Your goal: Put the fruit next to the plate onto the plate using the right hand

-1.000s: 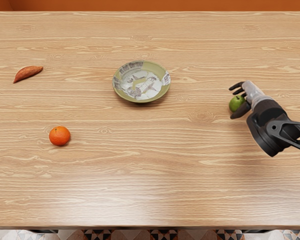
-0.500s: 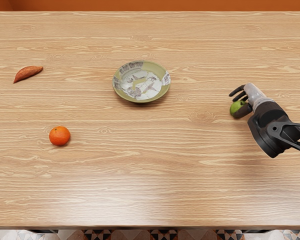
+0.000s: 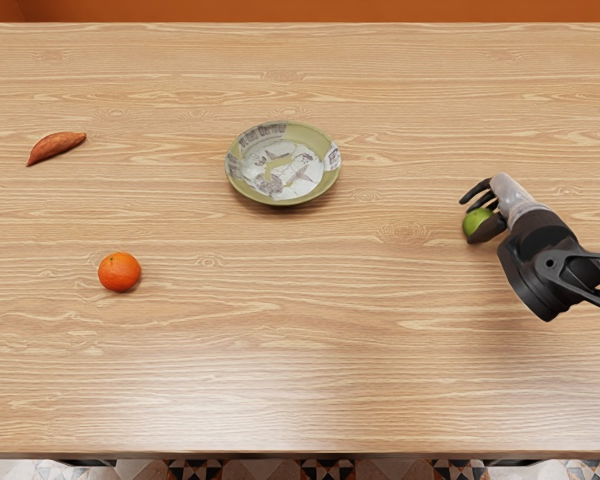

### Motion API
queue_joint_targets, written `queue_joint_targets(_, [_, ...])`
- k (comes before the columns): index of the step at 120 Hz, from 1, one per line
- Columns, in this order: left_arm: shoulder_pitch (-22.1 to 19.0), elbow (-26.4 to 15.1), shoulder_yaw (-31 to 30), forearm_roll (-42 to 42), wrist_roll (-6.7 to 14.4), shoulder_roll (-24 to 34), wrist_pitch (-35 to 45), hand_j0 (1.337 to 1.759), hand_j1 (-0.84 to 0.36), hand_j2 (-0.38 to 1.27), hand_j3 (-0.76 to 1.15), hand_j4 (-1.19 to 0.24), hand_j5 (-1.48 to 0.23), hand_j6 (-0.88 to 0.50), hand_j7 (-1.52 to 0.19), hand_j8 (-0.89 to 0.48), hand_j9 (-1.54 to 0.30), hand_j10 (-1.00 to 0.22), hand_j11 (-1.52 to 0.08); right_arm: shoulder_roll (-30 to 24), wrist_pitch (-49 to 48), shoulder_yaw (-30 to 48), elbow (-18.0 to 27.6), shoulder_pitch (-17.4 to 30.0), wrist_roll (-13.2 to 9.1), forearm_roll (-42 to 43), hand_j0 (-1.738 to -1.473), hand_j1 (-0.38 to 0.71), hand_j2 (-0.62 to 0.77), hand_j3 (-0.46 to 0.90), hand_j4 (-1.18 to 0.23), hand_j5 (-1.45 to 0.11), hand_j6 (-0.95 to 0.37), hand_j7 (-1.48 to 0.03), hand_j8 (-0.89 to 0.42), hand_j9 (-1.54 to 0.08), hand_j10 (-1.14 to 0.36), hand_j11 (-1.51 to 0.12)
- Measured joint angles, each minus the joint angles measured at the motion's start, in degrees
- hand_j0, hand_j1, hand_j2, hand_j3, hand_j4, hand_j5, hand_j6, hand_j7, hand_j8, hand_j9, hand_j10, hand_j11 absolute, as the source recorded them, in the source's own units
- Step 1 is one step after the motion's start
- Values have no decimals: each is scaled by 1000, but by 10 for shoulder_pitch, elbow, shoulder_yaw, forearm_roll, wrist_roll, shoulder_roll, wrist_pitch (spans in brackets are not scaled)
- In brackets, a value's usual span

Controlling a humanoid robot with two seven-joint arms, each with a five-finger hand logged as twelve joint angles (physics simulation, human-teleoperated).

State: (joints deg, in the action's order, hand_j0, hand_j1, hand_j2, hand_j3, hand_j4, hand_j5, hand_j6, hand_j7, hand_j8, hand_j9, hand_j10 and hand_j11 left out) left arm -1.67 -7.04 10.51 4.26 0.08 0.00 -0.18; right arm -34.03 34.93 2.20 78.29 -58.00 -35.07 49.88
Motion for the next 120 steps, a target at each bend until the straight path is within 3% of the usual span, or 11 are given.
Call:
queue_joint_targets(7, [0, 0, 0, 0, 0, 0, 0, 1658, 325, 5, 0, -21, -27, -21, -27, -21, -27, -21, -27, 1, 0, 0, -2, 1, 0, 0, -1644, 278, 222, -4, -648, -708, -610, -771, -436, -739, -508, -765])
queue_joint_targets(19, [0, 0, 0, 0, 0, 0, 0, 1658, 325, 5, 0, -21, -27, -21, -27, -21, -27, -21, -27, 6, 0, 0, -10, 3, -1, 6, -1639, 232, 102, -2, -680, -689, -632, -783, -472, -750, -532, -784])
queue_joint_targets(41, [0, 0, 0, 0, 0, 0, 0, 1658, 325, 5, 0, -21, -27, -21, -27, -21, -27, -21, -27, 9, -1, 0, -14, 4, -1, -1, -1634, 144, -61, -1, -697, -795, -637, -846, -439, -840, -511, -878])
queue_joint_targets(71, [0, 0, 0, 0, 0, 0, 0, 1658, 325, 4, 0, -21, -27, -21, -27, -21, -27, -21, -27, 8, -31, 16, -12, -2, -2, -20, -1644, 207, 110, 0, -699, -912, -605, -905, -393, -916, -479, -933])
queue_joint_targets(120, [0, 0, 0, 0, 0, 0, 0, 1658, 325, 4, 0, -21, -27, -21, -27, -21, -27, -21, -27, 40, -157, 136, 3, -10, 0, -50, -1649, 240, 126, 0, -678, -1003, -556, -933, -340, -955, -439, -958])
